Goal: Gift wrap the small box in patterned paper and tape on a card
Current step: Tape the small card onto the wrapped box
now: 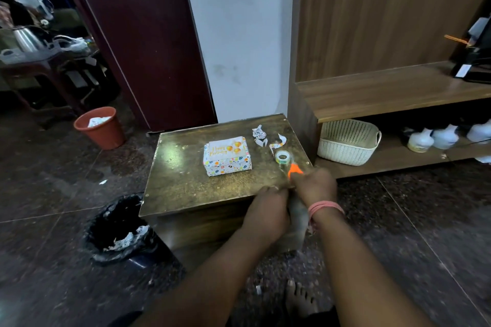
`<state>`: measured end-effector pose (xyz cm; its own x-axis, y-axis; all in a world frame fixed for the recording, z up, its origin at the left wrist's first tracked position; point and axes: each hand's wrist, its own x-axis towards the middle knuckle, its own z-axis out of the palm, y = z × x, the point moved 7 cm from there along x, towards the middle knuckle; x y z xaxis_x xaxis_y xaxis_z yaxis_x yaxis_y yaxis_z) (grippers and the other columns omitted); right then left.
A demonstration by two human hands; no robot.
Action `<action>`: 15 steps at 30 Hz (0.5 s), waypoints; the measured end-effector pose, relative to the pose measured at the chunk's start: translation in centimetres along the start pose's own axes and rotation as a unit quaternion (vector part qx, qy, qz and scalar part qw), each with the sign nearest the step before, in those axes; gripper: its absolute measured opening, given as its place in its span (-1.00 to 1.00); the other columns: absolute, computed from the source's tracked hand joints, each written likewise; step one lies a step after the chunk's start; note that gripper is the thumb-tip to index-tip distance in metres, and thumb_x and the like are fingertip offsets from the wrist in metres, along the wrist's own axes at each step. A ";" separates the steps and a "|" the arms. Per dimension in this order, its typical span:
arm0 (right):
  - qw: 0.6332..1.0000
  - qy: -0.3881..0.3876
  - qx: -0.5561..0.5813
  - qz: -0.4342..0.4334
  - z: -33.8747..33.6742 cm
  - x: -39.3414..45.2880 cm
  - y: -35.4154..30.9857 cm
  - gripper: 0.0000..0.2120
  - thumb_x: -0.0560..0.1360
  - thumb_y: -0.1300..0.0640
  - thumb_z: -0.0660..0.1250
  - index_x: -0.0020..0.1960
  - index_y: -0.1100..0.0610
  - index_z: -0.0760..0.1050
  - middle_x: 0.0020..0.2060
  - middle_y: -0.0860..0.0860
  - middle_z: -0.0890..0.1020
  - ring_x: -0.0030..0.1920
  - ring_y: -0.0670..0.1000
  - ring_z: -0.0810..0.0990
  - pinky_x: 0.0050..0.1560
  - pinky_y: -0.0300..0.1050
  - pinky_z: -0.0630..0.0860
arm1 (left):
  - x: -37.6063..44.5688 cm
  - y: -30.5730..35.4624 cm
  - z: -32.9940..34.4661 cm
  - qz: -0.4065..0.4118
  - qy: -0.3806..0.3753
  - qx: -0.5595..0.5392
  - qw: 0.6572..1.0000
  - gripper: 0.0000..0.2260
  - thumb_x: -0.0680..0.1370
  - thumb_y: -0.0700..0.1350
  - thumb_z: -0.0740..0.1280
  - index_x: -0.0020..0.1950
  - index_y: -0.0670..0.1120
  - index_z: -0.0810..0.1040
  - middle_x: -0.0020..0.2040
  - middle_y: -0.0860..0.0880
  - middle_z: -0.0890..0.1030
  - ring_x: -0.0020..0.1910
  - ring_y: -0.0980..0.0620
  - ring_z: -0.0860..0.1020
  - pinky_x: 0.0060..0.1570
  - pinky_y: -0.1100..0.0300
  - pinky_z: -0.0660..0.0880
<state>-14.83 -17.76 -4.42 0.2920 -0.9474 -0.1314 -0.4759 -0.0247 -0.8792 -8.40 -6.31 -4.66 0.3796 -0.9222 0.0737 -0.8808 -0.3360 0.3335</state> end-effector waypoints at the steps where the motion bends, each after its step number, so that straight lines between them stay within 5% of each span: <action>1: 0.998 0.011 0.055 0.028 -1.4 0.0 0.5 -0.68 0.47 0.03 0.46 -0.26 0.29 0.64 -0.33 0.22 0.67 -0.23 0.22 0.65 -0.28 -0.09 0.39 | 0.5 1.0 0.6 0.039 -0.017 0.044 0.998 -0.70 0.49 -0.21 0.22 0.18 -0.21 0.57 0.13 -0.24 0.60 0.13 -0.26 0.51 0.14 -0.06 0.44; 4: 0.954 0.025 0.273 0.120 -3.0 -1.0 2.7 -0.74 0.47 0.17 0.46 -0.36 0.23 0.56 -0.52 0.03 0.63 -0.36 0.06 0.66 -0.29 -0.14 0.53 | 1.9 3.5 3.7 0.202 -0.039 0.182 0.961 -0.60 0.44 -0.14 0.38 0.28 -0.15 0.61 0.17 -0.17 0.63 0.24 -0.24 0.51 0.23 -0.06 0.48; 6: 0.938 0.058 0.315 0.133 -4.0 -1.9 4.6 -0.78 0.48 0.21 0.45 -0.33 0.20 0.60 -0.53 -0.02 0.63 -0.37 0.00 0.65 -0.32 -0.17 0.54 | 2.9 5.2 5.3 0.268 -0.028 0.268 0.925 -0.58 0.50 -0.08 0.21 0.28 -0.17 0.63 0.24 -0.17 0.65 0.41 -0.29 0.45 0.42 -0.11 0.40; 10: 0.901 0.144 0.367 0.181 -5.9 -3.4 8.1 -0.82 0.50 0.25 0.42 -0.25 0.29 0.58 -0.45 0.11 0.62 -0.53 -0.12 0.58 -0.51 -0.29 0.48 | 6.4 6.4 6.2 0.170 -0.062 0.445 0.877 -0.48 0.71 -0.01 0.01 0.61 -0.26 0.22 0.61 -0.21 0.27 0.65 -0.29 0.00 0.58 -0.16 -0.22; 15: 0.922 0.136 0.329 0.151 -6.8 -3.3 8.2 -0.78 0.52 0.20 0.41 -0.29 0.24 0.56 -0.45 0.07 0.60 -0.44 -0.04 0.60 -0.35 -0.21 0.49 | 6.0 6.8 7.7 0.096 -0.182 0.509 0.836 -0.39 0.70 0.18 -0.01 0.66 -0.13 0.11 0.64 -0.16 0.21 0.65 -0.32 -0.07 0.51 -0.30 -0.37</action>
<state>-25.36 -16.98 -8.12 -0.0329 -0.9267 -0.3743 0.1319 0.3672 -0.9207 -14.30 -15.61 -9.22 0.2559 -0.9125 -0.3191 -0.7704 0.0069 -0.6375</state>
